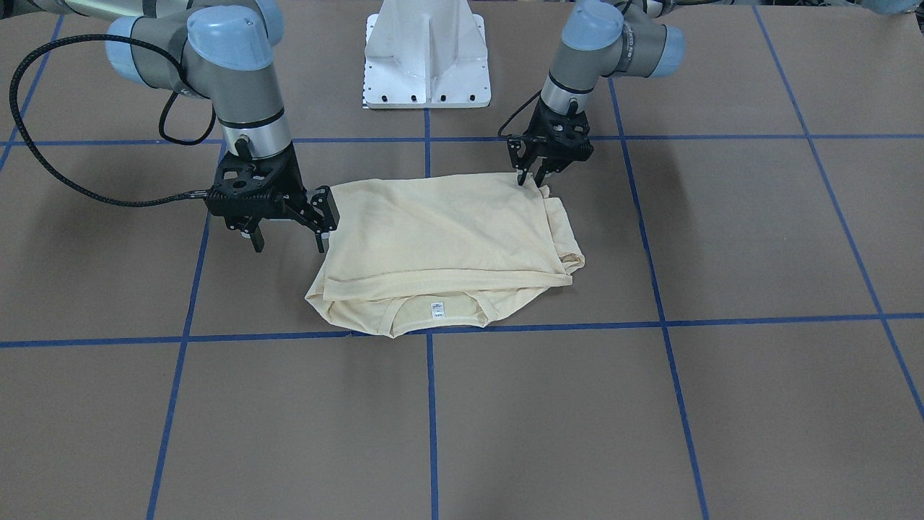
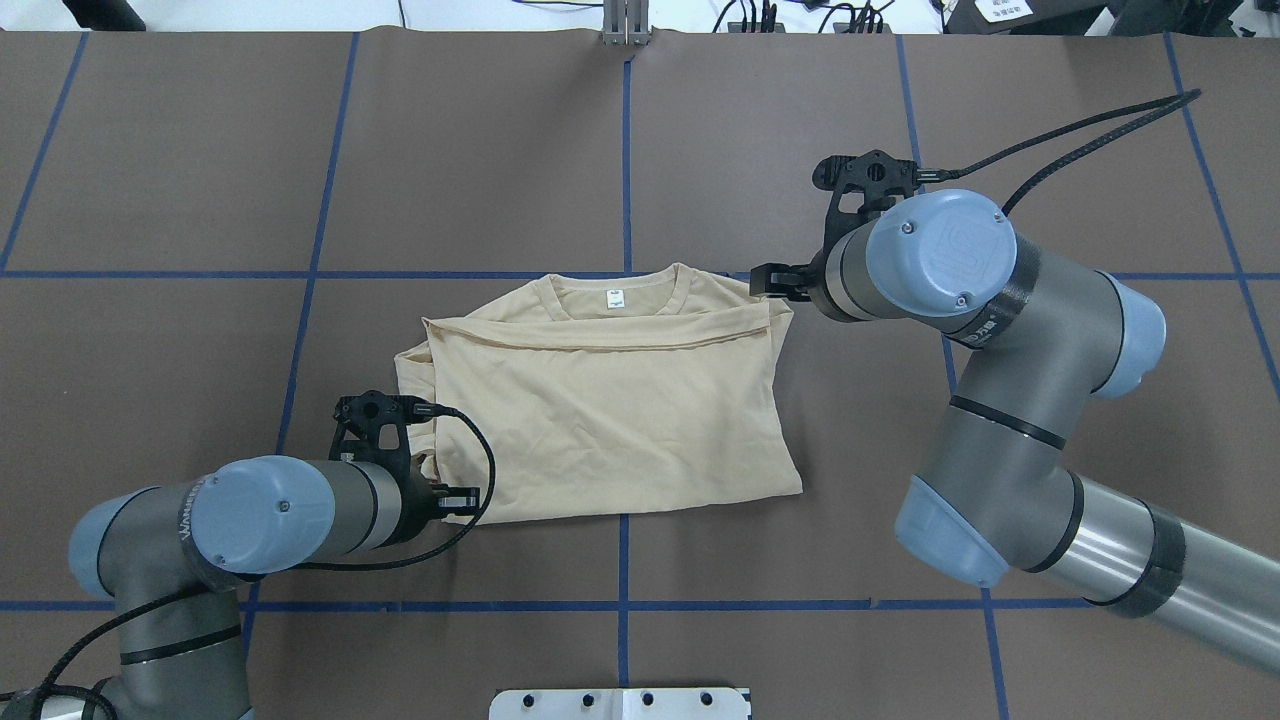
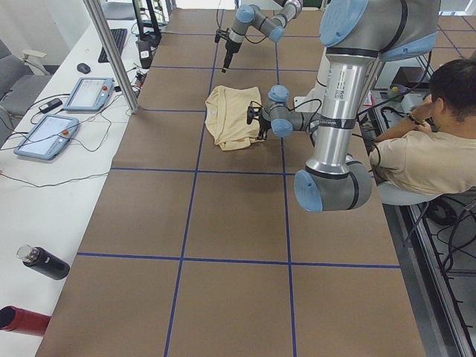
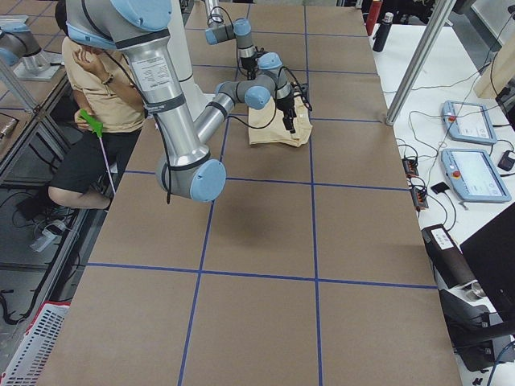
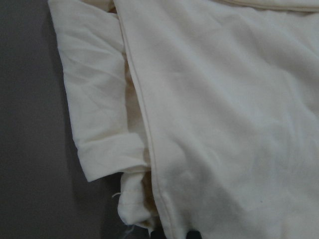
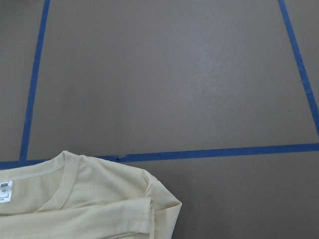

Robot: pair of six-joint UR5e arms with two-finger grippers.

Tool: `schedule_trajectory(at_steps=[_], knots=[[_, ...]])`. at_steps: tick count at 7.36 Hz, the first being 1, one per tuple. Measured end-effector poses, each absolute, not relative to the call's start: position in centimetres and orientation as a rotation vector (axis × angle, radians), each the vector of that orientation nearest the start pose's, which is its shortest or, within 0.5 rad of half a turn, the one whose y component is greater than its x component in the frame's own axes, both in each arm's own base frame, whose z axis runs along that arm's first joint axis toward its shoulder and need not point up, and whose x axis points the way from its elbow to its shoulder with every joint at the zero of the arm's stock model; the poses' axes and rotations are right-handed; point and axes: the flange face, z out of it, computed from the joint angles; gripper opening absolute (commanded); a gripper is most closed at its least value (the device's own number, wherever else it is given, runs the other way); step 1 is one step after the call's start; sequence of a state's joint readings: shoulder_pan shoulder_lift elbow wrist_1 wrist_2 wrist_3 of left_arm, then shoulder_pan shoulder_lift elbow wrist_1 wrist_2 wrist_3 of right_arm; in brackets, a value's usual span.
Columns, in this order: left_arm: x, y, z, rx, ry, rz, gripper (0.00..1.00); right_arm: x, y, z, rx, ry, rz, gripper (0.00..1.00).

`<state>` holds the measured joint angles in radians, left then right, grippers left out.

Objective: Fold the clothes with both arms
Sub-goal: 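Close the left gripper on the shirt's side edge, then drag the grasped edge with the left gripper toward the far side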

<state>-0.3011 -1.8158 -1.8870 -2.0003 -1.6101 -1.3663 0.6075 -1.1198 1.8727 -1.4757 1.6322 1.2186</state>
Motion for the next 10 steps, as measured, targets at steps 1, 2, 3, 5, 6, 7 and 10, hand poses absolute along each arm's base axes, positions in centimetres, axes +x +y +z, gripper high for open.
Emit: schedule_trajectory(at_steps=[1,2,3,5,6,7,10], knots=[[50.6,-29.4,33.5,0.218,0.972,-0.068,0.00,-43.0,-45.4,26.8,0.341,-0.780,0.213,1.00],[50.0,-30.1,33.4,0.234,0.970,-0.065,0.00,-43.0,-45.4,26.8,0.341,-0.781,0.213,1.00],[49.1,-31.5,33.6,0.263,0.956,-0.057,0.00,-43.0,-45.4,26.7,0.342,-0.781,0.213,1.00],[46.2,-36.4,35.3,0.345,0.884,-0.043,0.00,-43.1,-45.4,26.8,0.341,-0.780,0.212,1.00],[44.9,-39.3,36.7,0.381,0.834,-0.040,0.00,-43.1,-45.4,26.8,0.340,-0.780,0.212,1.00],[44.2,-43.0,37.6,0.422,0.785,-0.032,0.00,-43.1,-45.3,26.8,0.340,-0.779,0.211,1.00],[45.7,-57.8,36.0,0.512,0.683,-0.055,0.00,-43.4,-45.1,26.9,0.336,-0.779,0.208,1.00]])
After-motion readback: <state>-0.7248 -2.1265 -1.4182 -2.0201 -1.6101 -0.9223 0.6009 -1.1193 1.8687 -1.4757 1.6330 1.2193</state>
